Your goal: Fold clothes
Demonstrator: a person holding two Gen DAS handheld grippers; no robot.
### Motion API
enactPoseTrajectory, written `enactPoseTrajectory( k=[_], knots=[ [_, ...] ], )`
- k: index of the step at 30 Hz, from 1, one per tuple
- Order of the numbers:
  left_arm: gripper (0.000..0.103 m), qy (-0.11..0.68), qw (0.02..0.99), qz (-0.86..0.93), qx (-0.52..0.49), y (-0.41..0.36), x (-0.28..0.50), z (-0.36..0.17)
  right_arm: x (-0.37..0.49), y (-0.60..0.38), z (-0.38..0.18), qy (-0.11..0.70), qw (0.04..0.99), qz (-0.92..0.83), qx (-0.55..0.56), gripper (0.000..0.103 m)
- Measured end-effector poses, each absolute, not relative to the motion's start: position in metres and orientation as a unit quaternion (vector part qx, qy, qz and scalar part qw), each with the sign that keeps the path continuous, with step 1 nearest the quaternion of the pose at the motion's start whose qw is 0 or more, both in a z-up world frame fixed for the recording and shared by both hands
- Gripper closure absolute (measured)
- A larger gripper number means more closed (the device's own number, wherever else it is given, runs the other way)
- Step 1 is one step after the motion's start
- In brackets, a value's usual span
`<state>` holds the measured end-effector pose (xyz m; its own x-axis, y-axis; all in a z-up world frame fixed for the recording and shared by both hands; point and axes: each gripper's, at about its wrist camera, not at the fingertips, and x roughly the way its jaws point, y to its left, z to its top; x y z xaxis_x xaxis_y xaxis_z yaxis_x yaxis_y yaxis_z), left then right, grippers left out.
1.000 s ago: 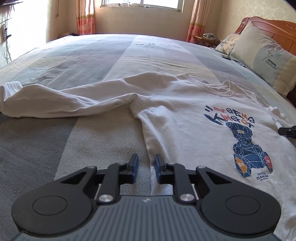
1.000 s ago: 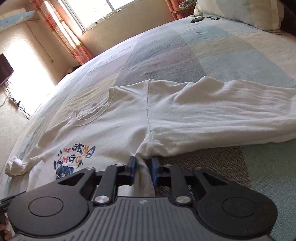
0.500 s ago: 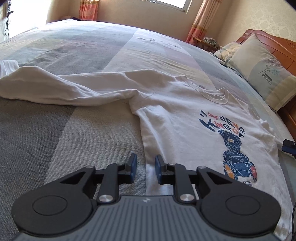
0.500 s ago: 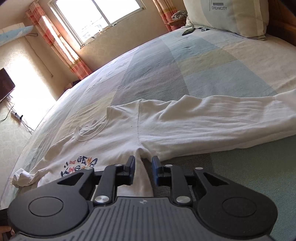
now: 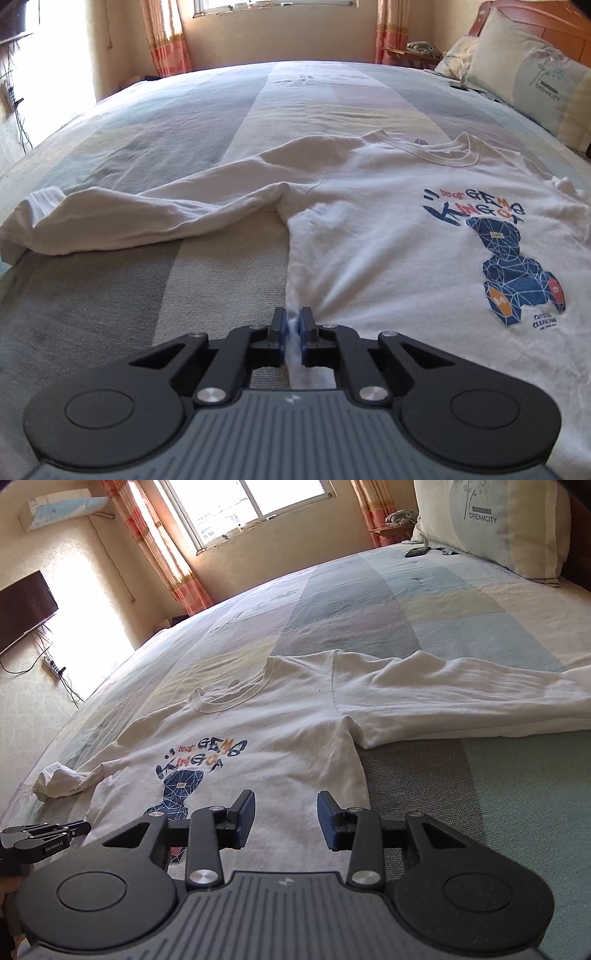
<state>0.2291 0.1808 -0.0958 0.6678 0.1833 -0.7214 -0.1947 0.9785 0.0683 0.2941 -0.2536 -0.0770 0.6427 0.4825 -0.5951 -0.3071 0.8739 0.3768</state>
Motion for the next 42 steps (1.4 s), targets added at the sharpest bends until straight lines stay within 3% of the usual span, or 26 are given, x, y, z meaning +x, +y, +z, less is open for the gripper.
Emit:
enactPoseTrajectory(
  k=[3, 4, 6, 13, 15, 17, 21, 25, 30, 34, 36, 42],
  knots=[
    [0.096, 0.367, 0.927, 0.070, -0.034, 0.181, 0.222, -0.081, 0.286, -0.248, -0.069, 0.357, 0.901, 0.230, 0.091, 0.052],
    [0.086, 0.360, 0.931, 0.041, -0.048, 0.178, 0.221, -0.079, 0.283, -0.242, -0.069, 0.358, 0.900, 0.238, 0.077, 0.049],
    [0.077, 0.373, 0.926, 0.002, -0.050, 0.165, 0.219, -0.085, 0.278, -0.230, -0.068, 0.359, 0.897, 0.254, 0.050, 0.038],
    [0.070, 0.403, 0.915, -0.016, -0.006, 0.153, 0.176, -0.107, 0.234, -0.200, -0.115, 0.393, 0.872, 0.278, -0.083, 0.027],
    [0.071, 0.423, 0.906, 0.004, -0.002, 0.159, 0.170, -0.100, 0.215, -0.212, -0.117, 0.385, 0.874, 0.278, -0.105, 0.011],
    [0.076, 0.421, 0.907, 0.010, 0.013, 0.153, 0.165, -0.086, 0.203, -0.228, -0.113, 0.391, 0.873, 0.274, -0.101, 0.011],
    [0.059, 0.415, 0.906, -0.080, 0.035, 0.113, 0.156, -0.073, 0.185, -0.224, -0.096, 0.385, 0.878, 0.271, -0.085, 0.011],
    [0.057, 0.448, 0.882, -0.118, 0.086, 0.077, 0.137, -0.097, 0.174, -0.201, -0.103, 0.386, 0.873, 0.291, -0.061, 0.011],
    [0.041, 0.456, 0.881, -0.083, 0.092, 0.109, 0.112, -0.099, 0.148, -0.209, -0.117, 0.380, 0.884, 0.257, -0.085, 0.009],
    [0.043, 0.478, 0.874, -0.052, 0.073, 0.133, 0.113, -0.086, 0.130, -0.223, -0.113, 0.390, 0.885, 0.244, -0.069, 0.005],
    [0.046, 0.463, 0.882, -0.052, 0.067, 0.131, 0.117, -0.076, 0.125, -0.220, -0.108, 0.395, 0.883, 0.240, -0.079, 0.005],
    [0.040, 0.406, 0.908, -0.095, 0.046, 0.091, 0.139, -0.069, 0.138, -0.182, -0.096, 0.362, 0.894, 0.254, -0.078, 0.004]
  ],
)
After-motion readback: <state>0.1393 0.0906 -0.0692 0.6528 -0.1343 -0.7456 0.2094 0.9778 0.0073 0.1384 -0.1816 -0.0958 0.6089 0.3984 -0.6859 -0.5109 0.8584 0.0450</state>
